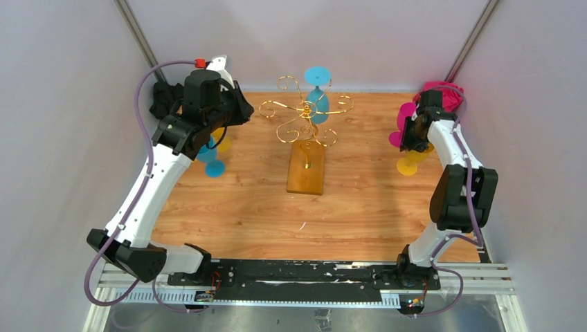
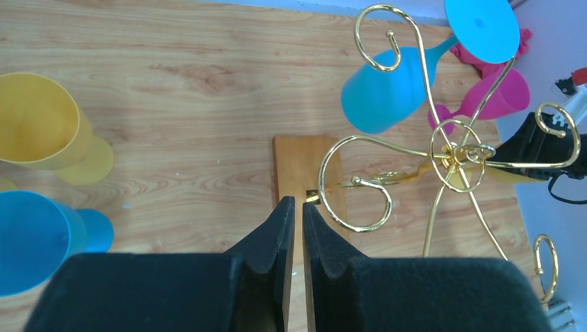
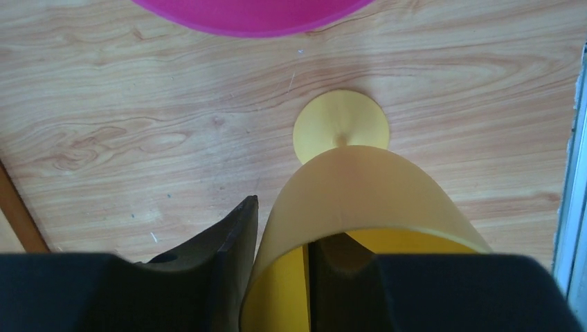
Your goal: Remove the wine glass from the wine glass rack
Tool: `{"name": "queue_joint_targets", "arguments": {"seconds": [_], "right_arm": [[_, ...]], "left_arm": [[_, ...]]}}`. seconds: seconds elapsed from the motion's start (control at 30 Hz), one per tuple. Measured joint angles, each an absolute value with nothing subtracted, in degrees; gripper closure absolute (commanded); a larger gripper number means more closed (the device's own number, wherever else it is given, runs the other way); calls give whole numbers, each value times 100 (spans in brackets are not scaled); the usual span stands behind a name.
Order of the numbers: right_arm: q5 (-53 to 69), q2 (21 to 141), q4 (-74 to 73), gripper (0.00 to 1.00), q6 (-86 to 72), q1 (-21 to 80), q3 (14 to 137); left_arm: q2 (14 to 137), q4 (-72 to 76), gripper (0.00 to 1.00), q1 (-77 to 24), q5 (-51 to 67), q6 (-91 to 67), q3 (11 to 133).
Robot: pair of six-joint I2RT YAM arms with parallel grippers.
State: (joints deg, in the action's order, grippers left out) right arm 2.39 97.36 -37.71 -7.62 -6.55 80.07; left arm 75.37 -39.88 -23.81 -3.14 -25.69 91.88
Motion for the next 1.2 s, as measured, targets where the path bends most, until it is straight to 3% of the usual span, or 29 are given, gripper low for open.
{"name": "queue_joint_targets", "arguments": {"seconds": [0.17, 0.57, 0.77, 0.97, 1.2], "right_arm": [[303, 9607, -3887, 60, -779, -655, 8007], [353, 8246, -4563, 62, -849, -655, 8650], [1525, 7406, -4003, 64, -1317, -655, 8838], [3011, 8173, -3076, 66, -1999, -440, 9804], [3900, 9358, -2342, 74, -2635, -10, 10451]], "left_arm": [[7542, -3946, 85, -2381, -279, -2571, 9188], [7577, -3907, 84, -2381, -207, -2593, 9188], [7697, -3859, 84, -2381, -106, -2644, 9194], [7730, -3669, 84, -2381, 51, -2722, 9205], [7780, -3544, 84, -2381, 145, -2766, 9378]]}}
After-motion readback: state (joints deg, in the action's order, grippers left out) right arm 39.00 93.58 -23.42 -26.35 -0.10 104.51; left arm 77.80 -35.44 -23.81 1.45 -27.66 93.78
